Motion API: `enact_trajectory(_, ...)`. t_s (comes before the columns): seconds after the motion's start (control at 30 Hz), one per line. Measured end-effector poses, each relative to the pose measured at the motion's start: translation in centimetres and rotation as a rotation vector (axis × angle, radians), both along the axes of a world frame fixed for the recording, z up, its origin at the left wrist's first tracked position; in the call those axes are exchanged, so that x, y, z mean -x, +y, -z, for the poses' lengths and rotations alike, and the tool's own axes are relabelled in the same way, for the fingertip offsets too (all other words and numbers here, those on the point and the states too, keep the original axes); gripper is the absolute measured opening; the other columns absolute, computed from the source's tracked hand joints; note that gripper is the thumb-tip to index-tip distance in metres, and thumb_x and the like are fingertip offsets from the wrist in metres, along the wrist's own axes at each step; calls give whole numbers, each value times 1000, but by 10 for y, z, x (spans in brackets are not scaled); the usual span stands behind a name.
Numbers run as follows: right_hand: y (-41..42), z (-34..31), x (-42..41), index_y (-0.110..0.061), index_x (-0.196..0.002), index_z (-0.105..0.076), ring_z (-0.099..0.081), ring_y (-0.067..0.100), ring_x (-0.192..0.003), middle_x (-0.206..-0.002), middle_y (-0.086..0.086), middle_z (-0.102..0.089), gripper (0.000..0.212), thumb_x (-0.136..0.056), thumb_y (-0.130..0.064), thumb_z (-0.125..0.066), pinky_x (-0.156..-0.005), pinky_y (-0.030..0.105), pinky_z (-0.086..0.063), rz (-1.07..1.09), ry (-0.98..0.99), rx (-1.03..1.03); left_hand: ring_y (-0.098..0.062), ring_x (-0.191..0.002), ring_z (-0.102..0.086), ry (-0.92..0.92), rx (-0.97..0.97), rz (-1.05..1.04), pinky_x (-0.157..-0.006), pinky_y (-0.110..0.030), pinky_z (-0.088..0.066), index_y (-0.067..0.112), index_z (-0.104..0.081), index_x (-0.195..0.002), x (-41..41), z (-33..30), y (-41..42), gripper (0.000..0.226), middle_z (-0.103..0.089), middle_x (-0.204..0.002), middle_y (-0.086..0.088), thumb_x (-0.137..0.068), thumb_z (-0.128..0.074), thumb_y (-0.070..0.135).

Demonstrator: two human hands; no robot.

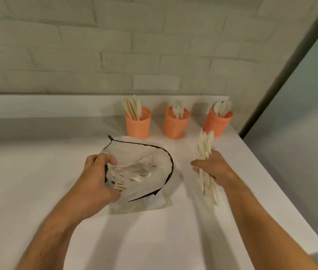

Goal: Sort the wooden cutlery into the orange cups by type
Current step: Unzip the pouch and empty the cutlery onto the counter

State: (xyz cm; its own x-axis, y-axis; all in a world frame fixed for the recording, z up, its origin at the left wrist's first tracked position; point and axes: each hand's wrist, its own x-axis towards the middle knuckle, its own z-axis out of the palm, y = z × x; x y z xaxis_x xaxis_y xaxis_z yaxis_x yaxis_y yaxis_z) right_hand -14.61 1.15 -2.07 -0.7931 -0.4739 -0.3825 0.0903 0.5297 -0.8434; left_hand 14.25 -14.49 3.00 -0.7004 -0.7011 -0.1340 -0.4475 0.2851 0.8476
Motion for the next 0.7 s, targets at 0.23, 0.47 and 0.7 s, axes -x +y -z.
enact_trajectory(0.23, 5, -1, 6, -11, -131, -50, -56, 22, -102, -122, 4, -57, 79, -71, -52, -81, -81, 31, -47, -182, 279, -522, -6, -86, -48, -11, -29, 38, -57, -11, -45, 33, -41, -121, 0, -3, 1, 71, -30, -121, 6, -72, -68, -10)
enact_trajectory(0.47, 4, -59, -12, -17, -118, -62, -61, 17, -106, -119, 1, -65, 28, -91, -15, -66, -84, 23, -43, -190, 644, -359, 6, -85, -54, -20, -64, 76, -61, -7, -48, 38, -21, -148, -5, -8, 4, 107, -14, -124, 22, -67, -74, -8)
enact_trajectory(0.7, -67, -80, -148, -17, -94, -74, -69, 15, -91, -97, 3, -74, 33, -84, 5, -53, -83, 23, -54, -900, 657, -84, -2, -71, -58, -58, -130, 129, -50, -18, -49, 41, -1, -154, -4, -10, 9, 126, -9, -127, 25, -64, -72, -11)
